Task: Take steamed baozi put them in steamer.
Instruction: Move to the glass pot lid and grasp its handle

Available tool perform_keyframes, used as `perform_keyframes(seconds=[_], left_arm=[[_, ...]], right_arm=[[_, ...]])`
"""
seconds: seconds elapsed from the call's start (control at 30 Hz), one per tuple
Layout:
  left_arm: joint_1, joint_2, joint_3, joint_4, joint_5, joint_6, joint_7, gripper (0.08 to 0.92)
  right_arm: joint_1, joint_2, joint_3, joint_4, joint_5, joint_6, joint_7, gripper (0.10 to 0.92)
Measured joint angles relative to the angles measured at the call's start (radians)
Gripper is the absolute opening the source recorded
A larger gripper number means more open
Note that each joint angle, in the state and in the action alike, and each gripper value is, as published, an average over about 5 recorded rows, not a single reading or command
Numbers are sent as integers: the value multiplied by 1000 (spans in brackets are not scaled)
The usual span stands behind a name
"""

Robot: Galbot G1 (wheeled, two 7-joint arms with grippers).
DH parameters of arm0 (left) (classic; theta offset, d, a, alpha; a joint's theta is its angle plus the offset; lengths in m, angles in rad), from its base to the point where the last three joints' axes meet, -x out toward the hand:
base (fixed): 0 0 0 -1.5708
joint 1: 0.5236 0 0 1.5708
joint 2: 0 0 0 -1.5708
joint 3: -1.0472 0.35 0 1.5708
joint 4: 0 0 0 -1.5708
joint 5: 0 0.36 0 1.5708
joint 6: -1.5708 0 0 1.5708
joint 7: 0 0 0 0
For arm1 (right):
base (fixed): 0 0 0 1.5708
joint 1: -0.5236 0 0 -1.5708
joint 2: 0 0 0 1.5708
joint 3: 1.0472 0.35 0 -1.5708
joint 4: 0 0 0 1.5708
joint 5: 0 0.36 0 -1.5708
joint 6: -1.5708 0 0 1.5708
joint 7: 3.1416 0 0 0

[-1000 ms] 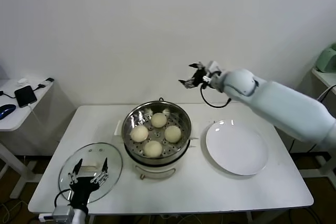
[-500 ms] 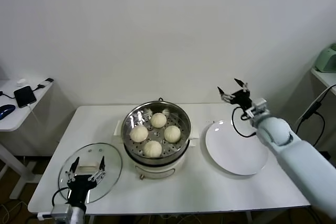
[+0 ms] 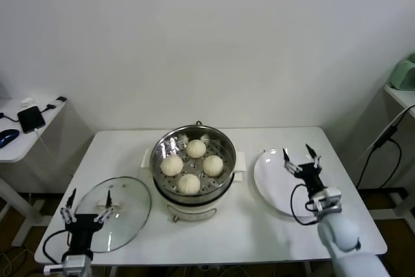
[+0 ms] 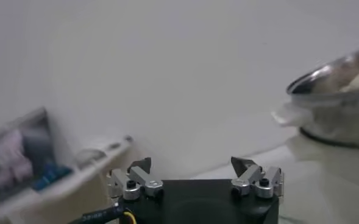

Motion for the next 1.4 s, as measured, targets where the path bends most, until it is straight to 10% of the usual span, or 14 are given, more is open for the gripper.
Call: perform_keyframes(seconds=[0.53, 1.4], left_arm=[[1, 78, 23, 250, 692, -6, -251, 823], [-178, 100, 54, 486, 1024, 32, -276, 823]], right_arm=[[-193, 151, 89, 44, -75, 16, -16, 823], [-269, 206, 128, 90, -109, 19, 8, 823]])
